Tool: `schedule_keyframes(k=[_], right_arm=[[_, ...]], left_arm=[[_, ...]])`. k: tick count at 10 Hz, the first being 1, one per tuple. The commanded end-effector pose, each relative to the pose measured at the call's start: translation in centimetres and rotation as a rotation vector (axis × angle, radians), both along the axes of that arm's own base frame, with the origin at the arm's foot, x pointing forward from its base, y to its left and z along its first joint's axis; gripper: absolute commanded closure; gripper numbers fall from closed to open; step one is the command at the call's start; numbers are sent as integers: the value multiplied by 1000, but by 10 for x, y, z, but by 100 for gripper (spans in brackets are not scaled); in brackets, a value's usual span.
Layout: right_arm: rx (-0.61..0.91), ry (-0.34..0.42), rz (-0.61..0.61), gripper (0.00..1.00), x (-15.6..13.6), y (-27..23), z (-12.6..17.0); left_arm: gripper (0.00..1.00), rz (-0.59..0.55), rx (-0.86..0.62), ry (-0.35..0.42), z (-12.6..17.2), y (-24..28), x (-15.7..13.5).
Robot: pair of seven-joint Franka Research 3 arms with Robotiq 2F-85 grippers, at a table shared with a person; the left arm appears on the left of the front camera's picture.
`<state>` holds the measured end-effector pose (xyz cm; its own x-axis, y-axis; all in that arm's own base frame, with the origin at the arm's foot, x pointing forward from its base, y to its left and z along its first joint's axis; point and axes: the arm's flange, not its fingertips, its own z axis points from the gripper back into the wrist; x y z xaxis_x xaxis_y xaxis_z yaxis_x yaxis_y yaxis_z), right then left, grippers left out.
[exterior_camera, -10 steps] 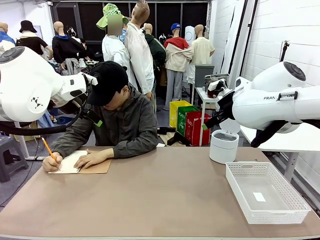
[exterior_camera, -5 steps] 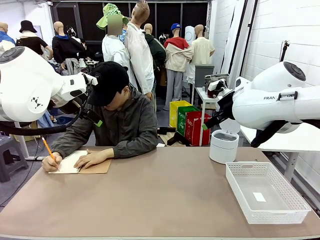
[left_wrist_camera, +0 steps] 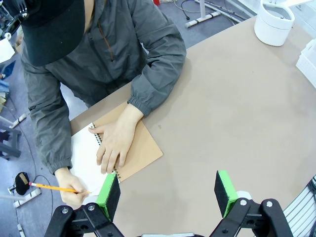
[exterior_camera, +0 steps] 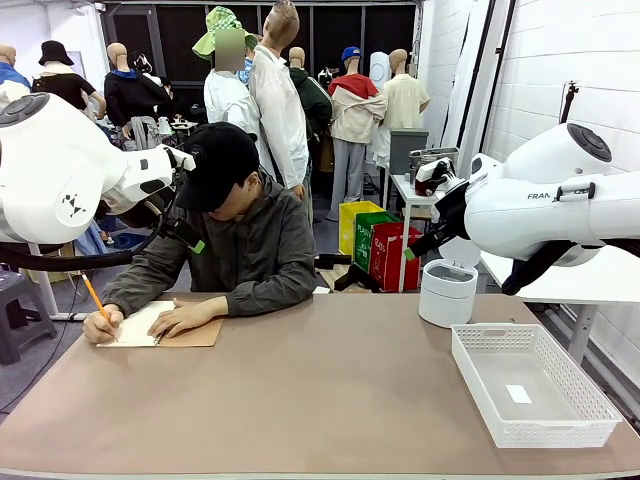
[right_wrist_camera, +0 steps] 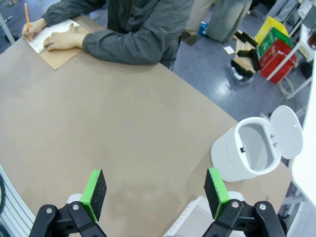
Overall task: Sort the paper based on its condition.
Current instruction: If a person hands you a paper, place it in the Organizing basket , and if it's crumpled, put it in the Trash can.
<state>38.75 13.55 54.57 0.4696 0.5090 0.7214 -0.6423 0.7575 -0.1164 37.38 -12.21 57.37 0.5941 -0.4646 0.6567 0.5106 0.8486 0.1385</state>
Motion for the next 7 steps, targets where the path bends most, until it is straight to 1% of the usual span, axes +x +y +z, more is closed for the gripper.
schedule_keyframes(k=[1,7], right_arm=[[1,1,0,0,0,0,0],[1,1,0,0,0,0,0]], left_arm=[[0,-2,-2,-2,1,1,0],[0,-2,-2,-2,1,1,0]])
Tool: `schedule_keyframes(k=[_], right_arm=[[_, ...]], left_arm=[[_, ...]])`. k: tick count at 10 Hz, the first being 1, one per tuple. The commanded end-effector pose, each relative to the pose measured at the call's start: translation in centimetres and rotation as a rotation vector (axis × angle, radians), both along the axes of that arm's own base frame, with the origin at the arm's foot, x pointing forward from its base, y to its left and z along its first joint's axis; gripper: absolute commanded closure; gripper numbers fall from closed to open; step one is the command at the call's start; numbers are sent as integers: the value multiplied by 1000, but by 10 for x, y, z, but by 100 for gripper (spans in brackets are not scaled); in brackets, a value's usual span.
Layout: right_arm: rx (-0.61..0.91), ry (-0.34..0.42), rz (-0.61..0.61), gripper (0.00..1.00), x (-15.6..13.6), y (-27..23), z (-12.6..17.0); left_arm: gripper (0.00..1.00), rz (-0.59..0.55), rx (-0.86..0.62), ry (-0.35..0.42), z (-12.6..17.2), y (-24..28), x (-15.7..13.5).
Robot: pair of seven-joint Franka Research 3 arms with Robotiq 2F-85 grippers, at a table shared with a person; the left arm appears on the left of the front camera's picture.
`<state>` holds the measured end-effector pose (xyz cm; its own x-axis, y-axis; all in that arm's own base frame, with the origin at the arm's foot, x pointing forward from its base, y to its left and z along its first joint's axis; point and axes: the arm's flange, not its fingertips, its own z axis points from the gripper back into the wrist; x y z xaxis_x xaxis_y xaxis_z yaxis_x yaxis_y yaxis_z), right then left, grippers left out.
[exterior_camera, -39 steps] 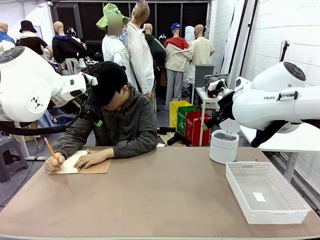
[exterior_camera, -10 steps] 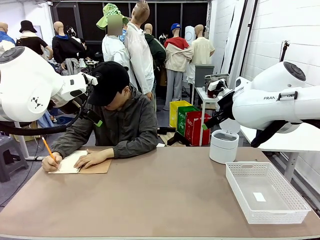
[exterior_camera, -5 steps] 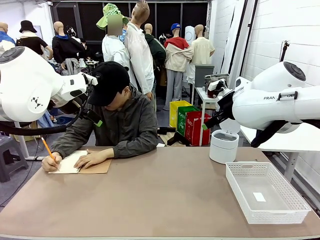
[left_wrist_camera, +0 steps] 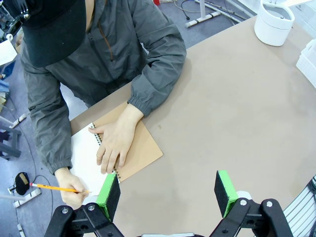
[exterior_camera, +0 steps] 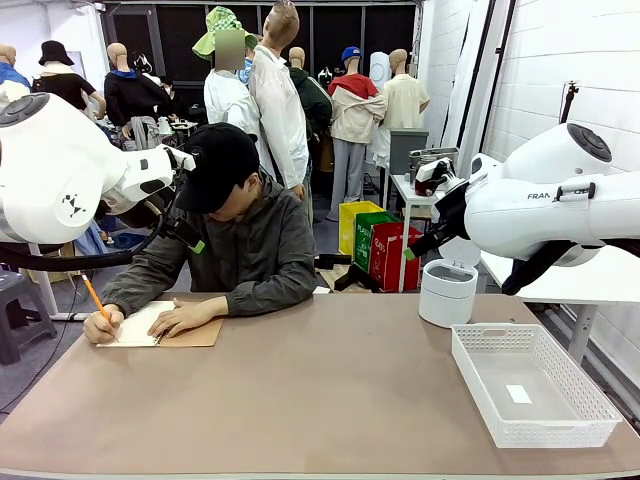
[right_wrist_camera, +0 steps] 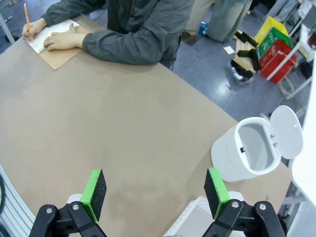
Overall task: Sort the paper based on its condition.
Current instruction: If a person hands you a paper, place it in the Organizing basket , and if it's crumpled, put it in the Trash can.
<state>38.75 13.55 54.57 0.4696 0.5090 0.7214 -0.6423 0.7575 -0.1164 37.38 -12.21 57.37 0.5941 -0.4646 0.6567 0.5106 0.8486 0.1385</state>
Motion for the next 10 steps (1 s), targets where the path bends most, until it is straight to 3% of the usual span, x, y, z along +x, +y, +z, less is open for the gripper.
schedule_keyframes(k=[1,10], right_arm=[[1,1,0,0,0,0,0],[1,1,0,0,0,0,0]], left_arm=[[0,-2,-2,-2,1,1,0],[0,-2,-2,-2,1,1,0]])
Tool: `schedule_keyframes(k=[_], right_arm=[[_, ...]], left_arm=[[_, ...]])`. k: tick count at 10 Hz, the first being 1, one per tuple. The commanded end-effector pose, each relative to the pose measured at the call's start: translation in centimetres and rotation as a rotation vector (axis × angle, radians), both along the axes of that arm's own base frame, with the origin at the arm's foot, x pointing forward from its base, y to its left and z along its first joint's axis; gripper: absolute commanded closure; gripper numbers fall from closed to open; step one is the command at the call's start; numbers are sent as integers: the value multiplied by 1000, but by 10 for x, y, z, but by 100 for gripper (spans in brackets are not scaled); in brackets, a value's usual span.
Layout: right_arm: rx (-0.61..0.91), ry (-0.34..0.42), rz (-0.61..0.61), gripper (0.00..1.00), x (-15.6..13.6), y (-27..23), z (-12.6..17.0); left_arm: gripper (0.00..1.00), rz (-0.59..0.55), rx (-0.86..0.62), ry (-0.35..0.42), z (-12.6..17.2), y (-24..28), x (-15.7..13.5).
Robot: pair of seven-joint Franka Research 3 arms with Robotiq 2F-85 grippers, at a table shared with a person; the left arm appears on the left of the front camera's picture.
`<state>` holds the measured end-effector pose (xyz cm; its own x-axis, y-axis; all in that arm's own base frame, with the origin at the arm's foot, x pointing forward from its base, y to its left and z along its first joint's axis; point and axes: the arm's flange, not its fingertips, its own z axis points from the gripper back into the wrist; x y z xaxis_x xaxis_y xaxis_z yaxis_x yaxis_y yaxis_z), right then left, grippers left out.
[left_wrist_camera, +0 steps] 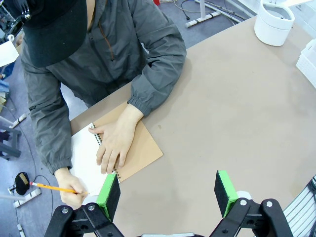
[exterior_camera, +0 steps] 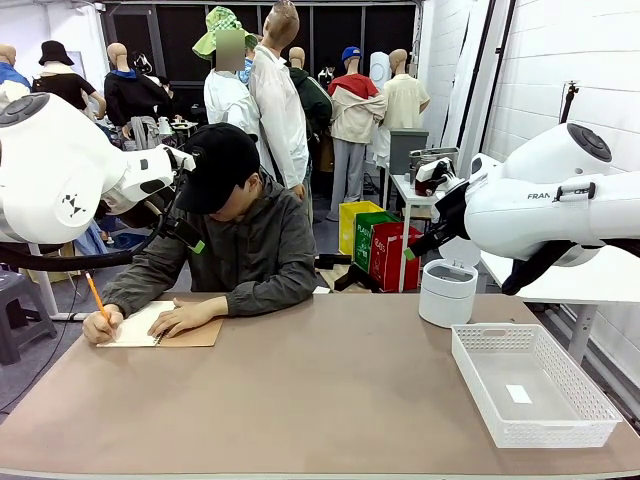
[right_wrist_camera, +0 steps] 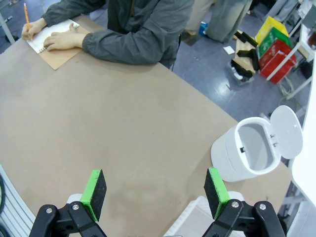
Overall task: Sort the paper based on its condition.
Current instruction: If a person hands you a paper, place it in the Organizing basket , and if it's crumpled, put it in the Trash can.
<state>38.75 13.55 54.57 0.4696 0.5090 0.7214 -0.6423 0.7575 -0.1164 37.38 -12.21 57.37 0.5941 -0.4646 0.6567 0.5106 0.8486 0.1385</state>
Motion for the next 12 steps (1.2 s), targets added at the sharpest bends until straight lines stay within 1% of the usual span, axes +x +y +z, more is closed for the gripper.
schedule_keyframes(k=[1,12], right_arm=[[1,1,0,0,0,0,0],[1,1,0,0,0,0,0]], left_arm=[[0,-2,-2,-2,1,1,0],[0,-2,-2,-2,1,1,0]])
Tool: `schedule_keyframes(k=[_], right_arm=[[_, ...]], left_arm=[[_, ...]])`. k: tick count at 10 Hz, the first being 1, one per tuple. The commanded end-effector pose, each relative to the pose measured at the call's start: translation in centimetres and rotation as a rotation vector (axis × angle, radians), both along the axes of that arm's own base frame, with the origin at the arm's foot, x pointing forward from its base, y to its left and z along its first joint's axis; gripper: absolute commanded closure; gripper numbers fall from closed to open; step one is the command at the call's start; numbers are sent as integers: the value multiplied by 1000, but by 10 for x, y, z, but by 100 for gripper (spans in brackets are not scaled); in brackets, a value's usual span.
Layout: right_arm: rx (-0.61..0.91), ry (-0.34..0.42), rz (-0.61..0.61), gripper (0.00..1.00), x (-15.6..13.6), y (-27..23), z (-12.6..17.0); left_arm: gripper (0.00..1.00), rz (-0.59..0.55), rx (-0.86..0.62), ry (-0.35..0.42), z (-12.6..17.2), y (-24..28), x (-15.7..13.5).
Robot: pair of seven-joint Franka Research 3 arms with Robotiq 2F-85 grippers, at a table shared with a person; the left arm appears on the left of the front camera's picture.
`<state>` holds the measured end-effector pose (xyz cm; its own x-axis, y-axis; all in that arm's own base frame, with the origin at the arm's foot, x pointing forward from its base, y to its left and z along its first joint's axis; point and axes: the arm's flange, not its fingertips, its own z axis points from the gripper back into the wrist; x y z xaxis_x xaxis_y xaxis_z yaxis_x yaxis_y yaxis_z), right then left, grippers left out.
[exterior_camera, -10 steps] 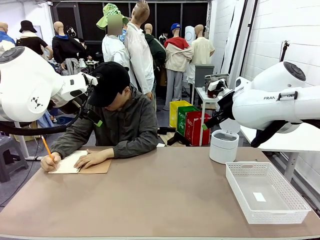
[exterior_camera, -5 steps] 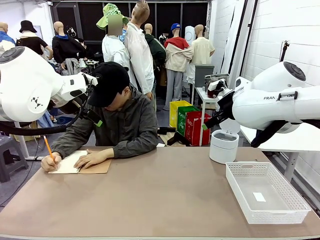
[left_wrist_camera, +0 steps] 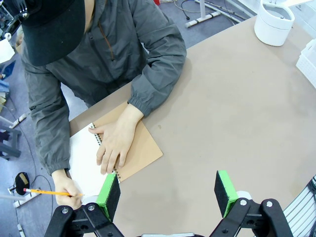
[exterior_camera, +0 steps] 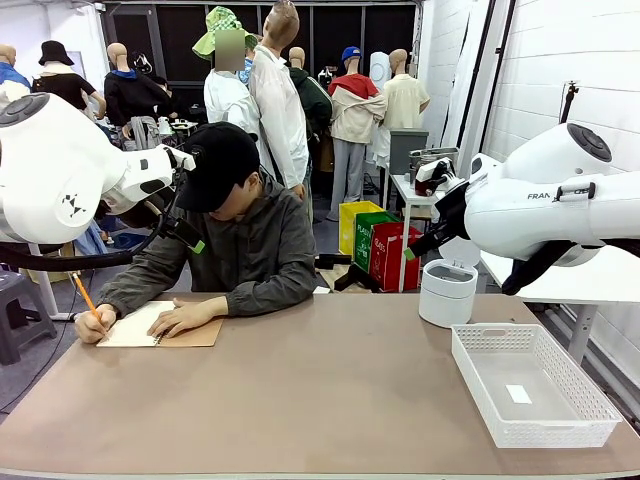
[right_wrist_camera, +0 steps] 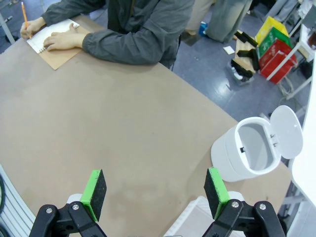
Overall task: Sort the paper based on its condition.
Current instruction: If a person hands you a paper, place it in the Organizing basket , and if it's crumpled, put it in the Trash can.
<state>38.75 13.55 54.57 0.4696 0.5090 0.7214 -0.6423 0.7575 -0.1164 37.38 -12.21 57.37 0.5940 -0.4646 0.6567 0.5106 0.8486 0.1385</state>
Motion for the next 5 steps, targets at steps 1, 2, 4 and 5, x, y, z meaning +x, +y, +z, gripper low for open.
schedule_keyframes(k=[1,2,4,5], right_arm=[[1,1,0,0,0,0,0],[1,1,0,0,0,0,0],[1,1,0,0,0,0,0],[1,1,0,0,0,0,0]], left_arm=[[0,-2,-2,-2,1,1,0],[0,-2,-2,-2,1,1,0],[0,-2,-2,-2,1,1,0],[0,-2,-2,-2,1,1,0]])
